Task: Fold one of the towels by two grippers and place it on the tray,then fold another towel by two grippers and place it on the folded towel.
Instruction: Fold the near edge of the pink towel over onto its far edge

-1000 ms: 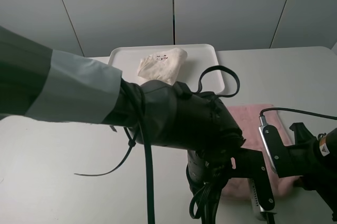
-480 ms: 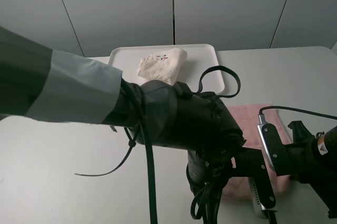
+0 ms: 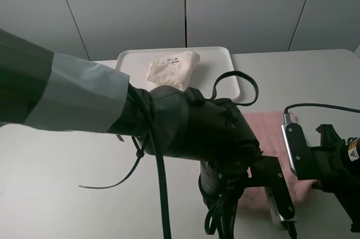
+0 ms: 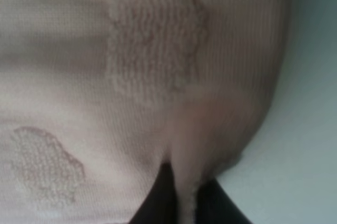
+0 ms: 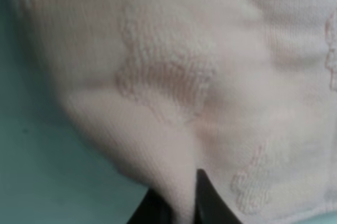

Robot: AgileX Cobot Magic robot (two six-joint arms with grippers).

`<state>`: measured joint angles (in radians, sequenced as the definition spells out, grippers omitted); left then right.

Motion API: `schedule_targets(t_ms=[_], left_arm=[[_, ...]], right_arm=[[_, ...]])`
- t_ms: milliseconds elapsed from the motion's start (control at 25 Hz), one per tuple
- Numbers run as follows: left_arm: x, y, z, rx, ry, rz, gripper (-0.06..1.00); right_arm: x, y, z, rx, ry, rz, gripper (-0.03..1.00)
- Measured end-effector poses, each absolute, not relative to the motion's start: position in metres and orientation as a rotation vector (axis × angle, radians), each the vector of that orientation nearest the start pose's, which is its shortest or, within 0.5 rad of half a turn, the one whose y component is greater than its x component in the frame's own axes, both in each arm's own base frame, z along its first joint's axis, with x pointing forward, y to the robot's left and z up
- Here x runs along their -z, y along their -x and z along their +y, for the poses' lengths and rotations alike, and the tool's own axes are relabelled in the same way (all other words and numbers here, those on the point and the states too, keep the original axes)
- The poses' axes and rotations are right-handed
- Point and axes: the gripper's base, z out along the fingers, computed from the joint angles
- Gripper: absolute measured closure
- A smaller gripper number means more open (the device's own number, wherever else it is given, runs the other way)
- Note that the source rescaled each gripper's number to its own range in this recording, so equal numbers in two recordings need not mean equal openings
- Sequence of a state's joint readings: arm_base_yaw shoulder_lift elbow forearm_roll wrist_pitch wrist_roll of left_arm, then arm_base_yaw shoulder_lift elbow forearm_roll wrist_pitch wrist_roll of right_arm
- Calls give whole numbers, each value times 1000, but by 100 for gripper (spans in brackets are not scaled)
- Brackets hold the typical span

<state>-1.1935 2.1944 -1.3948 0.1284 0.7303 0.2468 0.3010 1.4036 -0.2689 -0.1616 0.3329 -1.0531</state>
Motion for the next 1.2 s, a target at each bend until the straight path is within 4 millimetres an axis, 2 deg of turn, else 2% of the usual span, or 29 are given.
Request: schedule_targets(t_ms=[200,480,920,1200], left_arm=[[-105,-160,-380,-26,-2037,2137,94],[-124,-171,-377,8,-1888,2195,94],[-162,-194,-372,107,-1614,2224,94],[-164,-212,-364,127,-1473,2295,94]], right_arm=[[-128,-139,39,184,1945,2223,95],[-148,-126,42,104,1747,2272,95],[-157,-120,43,32,1510,2379,95],[-169,-136,44,50,1093,2466,95]])
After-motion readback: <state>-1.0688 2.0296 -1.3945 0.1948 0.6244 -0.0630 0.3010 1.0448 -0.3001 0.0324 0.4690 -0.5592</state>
